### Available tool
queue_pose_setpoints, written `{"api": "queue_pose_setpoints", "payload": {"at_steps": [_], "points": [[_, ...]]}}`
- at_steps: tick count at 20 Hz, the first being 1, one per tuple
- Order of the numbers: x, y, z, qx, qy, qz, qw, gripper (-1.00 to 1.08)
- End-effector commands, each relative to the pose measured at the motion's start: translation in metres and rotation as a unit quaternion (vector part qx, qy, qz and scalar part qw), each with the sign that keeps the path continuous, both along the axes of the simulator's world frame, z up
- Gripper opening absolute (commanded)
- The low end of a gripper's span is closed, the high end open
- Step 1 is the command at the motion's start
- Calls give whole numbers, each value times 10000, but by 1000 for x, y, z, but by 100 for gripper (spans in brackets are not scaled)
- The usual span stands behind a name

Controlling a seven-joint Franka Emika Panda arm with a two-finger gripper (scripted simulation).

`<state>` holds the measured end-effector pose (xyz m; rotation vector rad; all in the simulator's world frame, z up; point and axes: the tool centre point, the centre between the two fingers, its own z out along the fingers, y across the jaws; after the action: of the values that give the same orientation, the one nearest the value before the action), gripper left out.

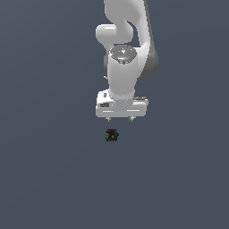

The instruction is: Pick up the object and move it to a goal position.

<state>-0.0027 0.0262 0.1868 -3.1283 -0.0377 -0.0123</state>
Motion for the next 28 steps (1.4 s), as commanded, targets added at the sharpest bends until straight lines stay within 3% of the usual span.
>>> {"api": "queue_pose_setpoints", "payload": {"at_steps": [1, 10, 19, 28], "points": [[0, 0, 0, 0, 0, 0, 10000, 100], [-13, -33, -8, -45, 195, -230, 9995, 100], [-12, -33, -10, -39, 194, -402, 9990, 100], [-12, -32, -21, -18, 196, -1099, 9937, 100]]}}
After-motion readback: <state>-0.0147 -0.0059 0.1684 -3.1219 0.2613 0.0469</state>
